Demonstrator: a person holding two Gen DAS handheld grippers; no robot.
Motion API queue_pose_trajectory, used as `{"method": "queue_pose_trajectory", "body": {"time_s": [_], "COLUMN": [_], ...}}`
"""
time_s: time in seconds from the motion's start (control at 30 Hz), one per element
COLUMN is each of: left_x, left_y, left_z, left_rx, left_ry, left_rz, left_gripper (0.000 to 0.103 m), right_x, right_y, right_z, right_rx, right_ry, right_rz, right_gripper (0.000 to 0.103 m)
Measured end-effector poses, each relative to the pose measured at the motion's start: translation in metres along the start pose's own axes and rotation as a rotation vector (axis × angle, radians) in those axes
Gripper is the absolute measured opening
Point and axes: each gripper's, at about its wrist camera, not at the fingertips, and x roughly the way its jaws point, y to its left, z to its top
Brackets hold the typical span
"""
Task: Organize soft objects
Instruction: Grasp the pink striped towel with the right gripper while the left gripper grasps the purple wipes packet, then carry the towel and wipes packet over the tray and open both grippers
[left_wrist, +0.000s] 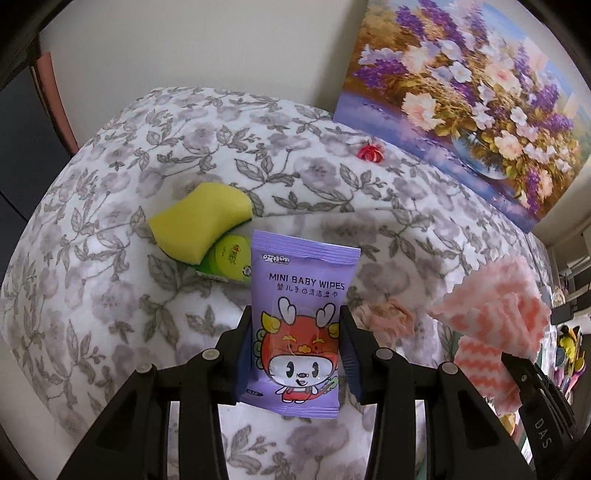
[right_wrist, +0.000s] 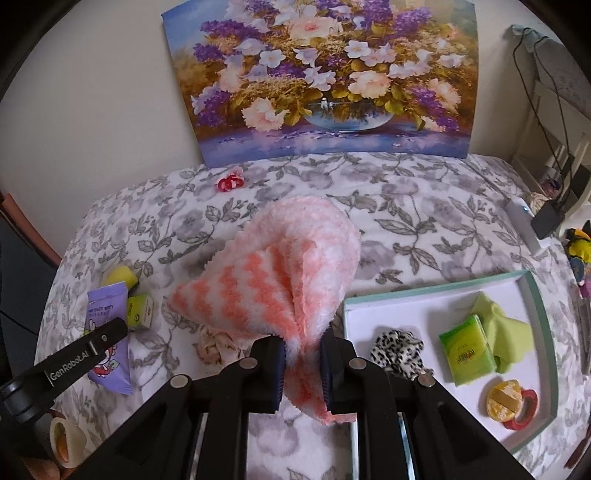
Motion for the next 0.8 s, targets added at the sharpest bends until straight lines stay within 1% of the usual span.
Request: {"method": "queue_pose_trajectory", "body": {"time_s": [0.2,0.43,0.63,0.73,0.8], "left_x": [-0.016,-0.038,-0.053,-0.052,-0.052], "left_y": [-0.014,-0.034,-0.052,-0.059,-0.066], "left_z": [-0.013,-0.027,-0.035,-0.038,-0.04], "left_rx": [0.041,0.096,0.139,0.143,0.151], "left_ry": [-0.018,-0.058,-0.086,-0.082,-0.077], "left_rz": [0.009,0.004,-0.004,-0.003,-0.002], "left_gripper": [0.044,0.044,0.044,0.044,0.044], "right_x": [-0.012,-0.029,-0.042,-0.047,-0.051], "right_y": [-0.015,-0.039,-0.056,-0.067,-0.082], "right_z": [-0.014,-0.031,-0.029,-0.028,-0.027], "right_rx": [0.027,0.081,0.085,0.094,0.116], "right_ry": [0.015,0.019,-0.007,-0.018,-0.026], "right_rz": [-0.006,-0.009,-0.026,-0.035,-0.06], "right_gripper": [0.017,0.017,0.017,0.017,0.017]}}
